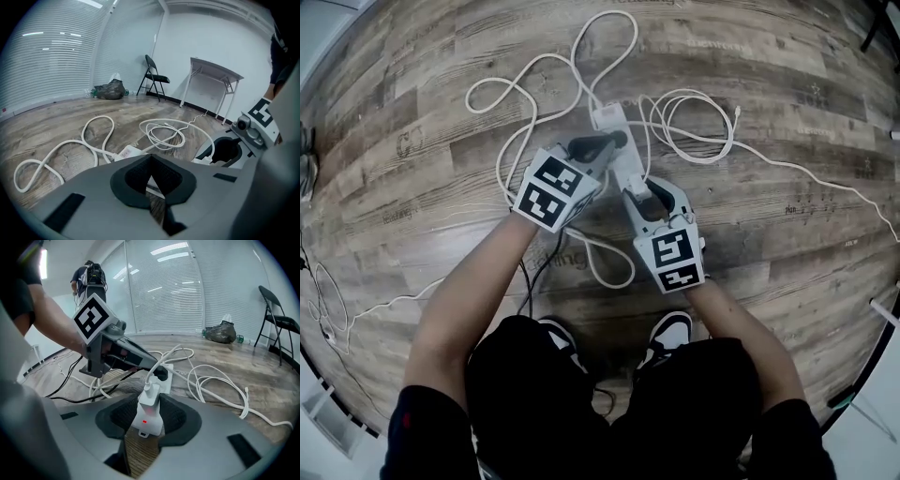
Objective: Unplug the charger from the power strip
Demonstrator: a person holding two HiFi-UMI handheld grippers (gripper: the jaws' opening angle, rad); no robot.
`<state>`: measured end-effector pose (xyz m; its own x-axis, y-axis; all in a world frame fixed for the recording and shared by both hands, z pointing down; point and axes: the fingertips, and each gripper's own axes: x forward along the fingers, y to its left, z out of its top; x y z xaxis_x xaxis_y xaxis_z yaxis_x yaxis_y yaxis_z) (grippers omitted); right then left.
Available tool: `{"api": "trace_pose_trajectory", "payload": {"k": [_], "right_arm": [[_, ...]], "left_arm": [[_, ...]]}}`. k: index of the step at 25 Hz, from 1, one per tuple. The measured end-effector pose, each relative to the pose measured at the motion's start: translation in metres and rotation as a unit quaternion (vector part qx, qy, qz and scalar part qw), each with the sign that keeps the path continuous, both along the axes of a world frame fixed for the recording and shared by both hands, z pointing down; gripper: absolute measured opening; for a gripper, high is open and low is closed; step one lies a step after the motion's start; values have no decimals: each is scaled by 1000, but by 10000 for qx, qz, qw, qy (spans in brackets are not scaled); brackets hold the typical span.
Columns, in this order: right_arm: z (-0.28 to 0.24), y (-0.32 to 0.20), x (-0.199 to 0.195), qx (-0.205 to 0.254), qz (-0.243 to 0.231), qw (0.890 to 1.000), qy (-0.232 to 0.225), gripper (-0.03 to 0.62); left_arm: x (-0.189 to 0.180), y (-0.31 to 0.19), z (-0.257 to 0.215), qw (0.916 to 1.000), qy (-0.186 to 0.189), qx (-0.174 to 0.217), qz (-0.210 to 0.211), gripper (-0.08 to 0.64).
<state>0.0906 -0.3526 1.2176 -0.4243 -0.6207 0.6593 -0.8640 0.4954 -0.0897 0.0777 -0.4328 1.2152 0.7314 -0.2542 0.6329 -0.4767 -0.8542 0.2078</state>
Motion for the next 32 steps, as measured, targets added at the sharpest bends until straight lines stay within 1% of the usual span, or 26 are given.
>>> {"api": "trace_pose_trajectory", "payload": {"k": [3, 6, 11, 13, 17, 19, 21, 24, 26, 30, 32], "right_arm": [[1, -2, 2, -4, 43, 10000, 56, 138], [0, -3, 4, 29, 156, 9998, 74, 121], [-3, -2, 9, -34, 329, 9994, 26, 112], [-8, -3, 11, -8, 408, 9992, -49, 109], [-31, -8, 10, 270, 406, 9986, -182, 106], [-44, -10, 12, 353, 442, 9981, -231, 106], [-61, -12, 17, 424, 460, 9975, -322, 106], [-100, -13, 29, 536, 514, 9963, -438, 106], [-135, -11, 40, 548, 685, 9945, -580, 106], [-218, -4, 58, 528, 1045, 9893, -869, 106], [-263, 4, 66, 518, 1248, 9852, -1054, 106]], "left_arm": [[1, 0, 0, 10000, 65, 10, -24, 20], [1, 0, 1, 10000, 35, -47, -7, 20], [1, 1, 1, 10000, 1, 10, -60, 20], [1, 0, 0, 9999, -22, -23, -122, 20], [1, 0, 2, 9995, -146, -143, -241, 20], [0, 1, -4, 9992, -134, -130, -349, 20], [-1, -2, -27, 9988, 39, 30, -488, 18], [-4, -8, -82, 9974, 224, 350, -588, 19], [-12, -6, -123, 9966, 236, 448, -647, 19], [-31, 7, -212, 9954, 112, 691, -656, 19], [-44, 18, -259, 9939, 125, 775, -777, 20]]}}
